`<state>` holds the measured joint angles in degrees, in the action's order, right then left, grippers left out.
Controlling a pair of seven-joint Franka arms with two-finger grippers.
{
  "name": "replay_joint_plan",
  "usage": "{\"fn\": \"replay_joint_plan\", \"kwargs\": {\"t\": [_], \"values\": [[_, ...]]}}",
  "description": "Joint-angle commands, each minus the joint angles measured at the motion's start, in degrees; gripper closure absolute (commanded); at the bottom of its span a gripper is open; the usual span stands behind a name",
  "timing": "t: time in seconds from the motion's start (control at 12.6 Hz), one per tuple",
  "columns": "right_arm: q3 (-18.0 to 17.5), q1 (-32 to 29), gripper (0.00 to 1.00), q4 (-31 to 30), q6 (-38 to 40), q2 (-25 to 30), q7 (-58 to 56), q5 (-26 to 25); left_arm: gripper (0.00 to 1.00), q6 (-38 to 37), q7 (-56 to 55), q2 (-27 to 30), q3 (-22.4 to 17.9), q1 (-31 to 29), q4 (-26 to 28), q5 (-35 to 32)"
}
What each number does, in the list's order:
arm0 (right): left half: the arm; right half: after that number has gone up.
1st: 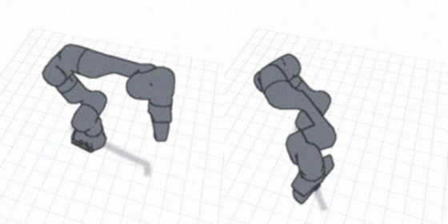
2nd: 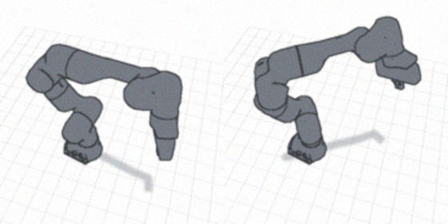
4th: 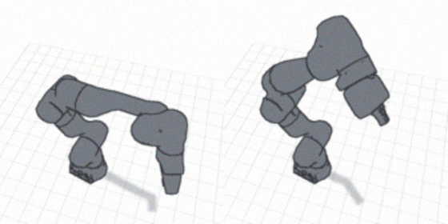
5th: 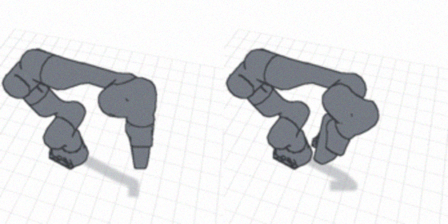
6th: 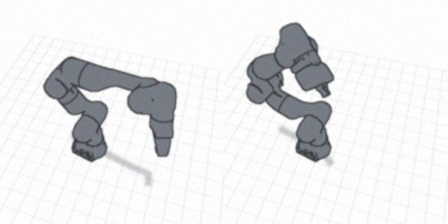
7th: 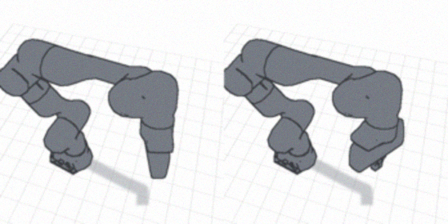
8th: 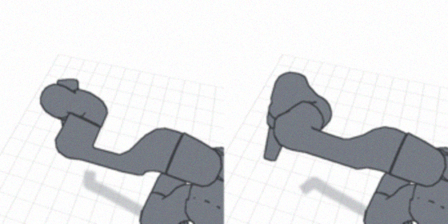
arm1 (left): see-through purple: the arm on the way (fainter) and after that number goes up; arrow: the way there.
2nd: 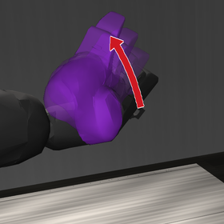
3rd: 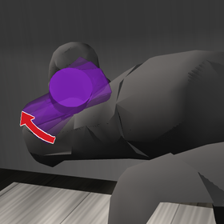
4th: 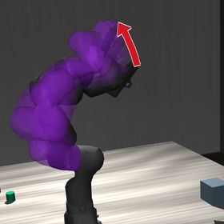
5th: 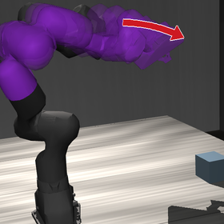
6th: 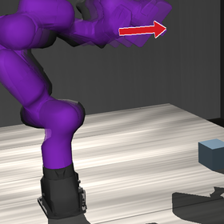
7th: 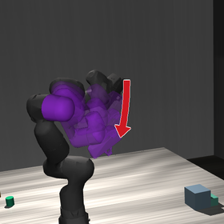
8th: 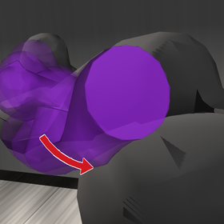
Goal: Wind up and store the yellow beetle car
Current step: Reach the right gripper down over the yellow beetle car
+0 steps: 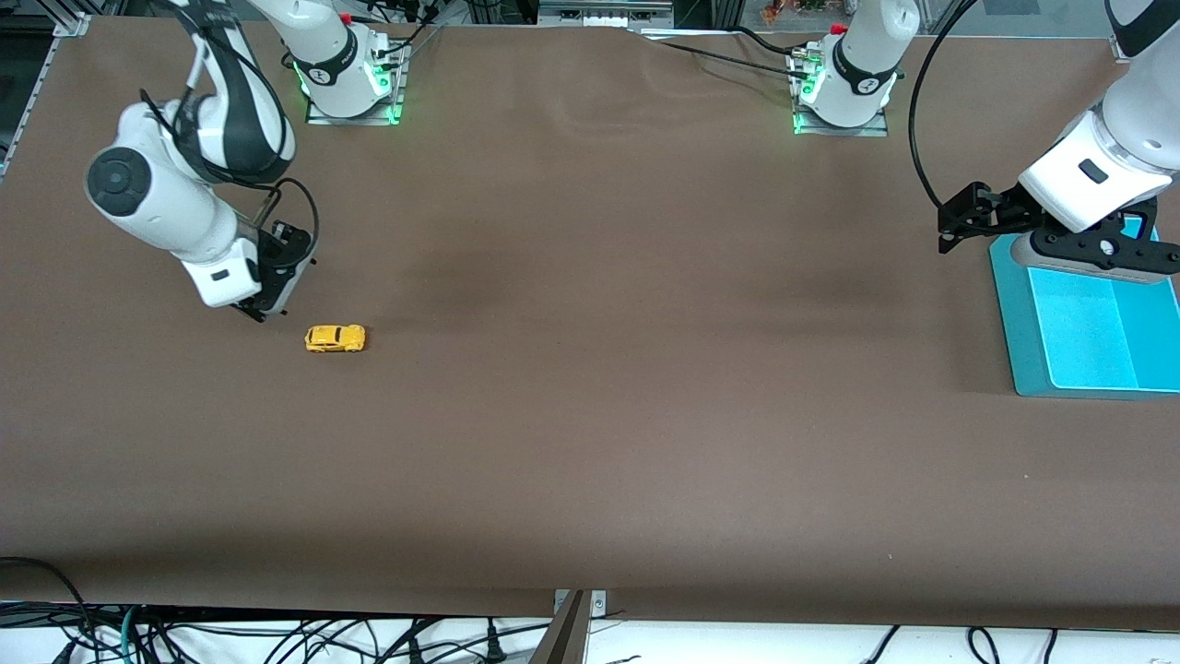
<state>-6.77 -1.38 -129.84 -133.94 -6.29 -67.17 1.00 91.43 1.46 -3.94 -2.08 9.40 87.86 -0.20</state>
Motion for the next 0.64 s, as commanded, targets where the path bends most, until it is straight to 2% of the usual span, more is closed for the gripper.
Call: {"fn": "replay_joint_plan", "kwargs": {"t": [0.0,0.24,0.56], "values": [[-0.44,-0.73,0.0,-1.82,-7.8,-3.62,-10.05,-0.65,0.0,-0.99,-0.5,-0.37,-0.03,0.09,-1.37,0.12],[-0.44,-0.9,0.0,-1.64,-16.33,-8.98,-18.41,-0.56,0.0,-0.99,-0.5,-0.37,-0.03,0.09,-1.37,0.12],[-0.44,-0.99,0.0,-1.12,-20.91,-12.51,-21.77,-0.56,0.0,-1.34,-0.5,-0.37,-0.03,0.09,-1.37,0.12]]}}
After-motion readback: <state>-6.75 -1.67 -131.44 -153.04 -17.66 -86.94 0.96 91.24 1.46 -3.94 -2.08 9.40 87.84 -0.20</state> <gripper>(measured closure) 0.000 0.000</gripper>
